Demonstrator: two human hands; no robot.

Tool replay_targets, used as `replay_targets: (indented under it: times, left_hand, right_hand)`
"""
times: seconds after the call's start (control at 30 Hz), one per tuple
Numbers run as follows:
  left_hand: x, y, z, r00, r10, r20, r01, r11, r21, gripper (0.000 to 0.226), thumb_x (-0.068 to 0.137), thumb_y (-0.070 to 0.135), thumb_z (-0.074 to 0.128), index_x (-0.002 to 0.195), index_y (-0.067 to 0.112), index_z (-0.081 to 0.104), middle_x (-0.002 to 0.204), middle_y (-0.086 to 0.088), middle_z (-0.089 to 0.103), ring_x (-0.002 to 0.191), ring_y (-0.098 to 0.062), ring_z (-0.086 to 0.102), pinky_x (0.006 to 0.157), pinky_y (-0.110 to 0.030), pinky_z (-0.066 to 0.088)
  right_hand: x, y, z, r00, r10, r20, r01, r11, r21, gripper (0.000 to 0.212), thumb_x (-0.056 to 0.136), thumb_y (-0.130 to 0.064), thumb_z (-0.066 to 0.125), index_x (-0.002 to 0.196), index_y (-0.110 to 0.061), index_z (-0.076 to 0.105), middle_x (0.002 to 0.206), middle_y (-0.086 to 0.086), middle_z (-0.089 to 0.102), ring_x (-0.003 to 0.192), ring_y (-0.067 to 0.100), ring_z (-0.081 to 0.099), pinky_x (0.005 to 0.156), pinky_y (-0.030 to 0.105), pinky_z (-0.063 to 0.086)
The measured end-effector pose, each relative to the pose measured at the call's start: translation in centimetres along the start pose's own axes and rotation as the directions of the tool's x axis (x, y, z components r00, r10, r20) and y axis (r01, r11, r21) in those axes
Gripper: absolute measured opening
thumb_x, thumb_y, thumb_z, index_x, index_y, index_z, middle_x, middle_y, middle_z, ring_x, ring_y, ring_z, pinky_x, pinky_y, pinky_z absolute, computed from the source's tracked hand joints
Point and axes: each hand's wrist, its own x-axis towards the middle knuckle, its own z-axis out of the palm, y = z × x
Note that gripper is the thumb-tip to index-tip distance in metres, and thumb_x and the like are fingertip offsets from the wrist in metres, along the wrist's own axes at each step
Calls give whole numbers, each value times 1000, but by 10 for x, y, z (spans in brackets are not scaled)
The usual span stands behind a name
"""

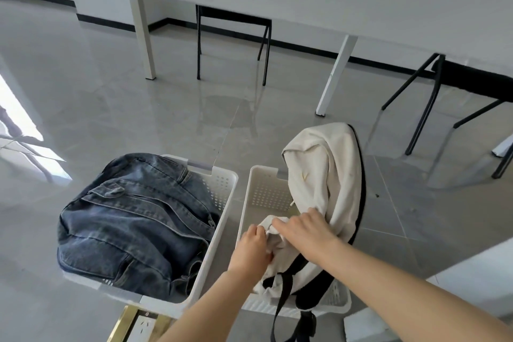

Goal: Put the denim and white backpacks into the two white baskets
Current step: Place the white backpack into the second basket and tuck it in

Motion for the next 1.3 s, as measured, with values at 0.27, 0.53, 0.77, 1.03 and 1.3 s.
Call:
replay_targets:
  times: [0.27,0.53,0.77,1.03,1.3]
  left_hand:
    - [4,11,13,958,-149,246,87,966,245,30,91,1,49,117,3,63,124,-15,63,117,-35,60,93,-41,49]
    - [7,13,-1,908,-160,388,31,947,319,30,89,8,58,119,4,63,124,-13,63,118,-33,60,93,-39,50]
    - [58,26,-79,944,-118,309,294,728,-619,30,97,14,47,127,10,52,111,-7,57,87,-18,60,75,-23,44]
    - [120,42,-82,910,-320,262,357,287,-889,75,89,57,52,145,11,32,144,-8,41,129,-31,45,95,-41,40]
    - [157,40,-67,926,-346,150,310,472,-825,46,89,29,60,128,6,50,122,-12,60,105,-28,58,81,-41,47]
  right_hand:
    - [1,13,-12,960,-169,224,194,976,-97,72,74,-55,68,131,-19,45,129,13,51,123,33,40,103,45,30]
    - [-18,42,-29,935,-175,309,289,881,-374,75,76,-25,71,138,-14,30,131,21,48,123,35,41,108,55,20]
    - [-33,49,-30,940,-282,191,305,947,-103,64,66,-59,68,113,-17,55,100,7,64,96,28,56,87,41,38]
    - [-2,105,-79,898,150,-414,-71,977,201,34,88,-38,55,110,-12,59,104,8,64,101,32,57,78,39,48]
    - [10,123,-64,760,607,-233,-473,762,443,37,97,-31,47,126,-11,37,111,17,59,95,40,60,69,41,40]
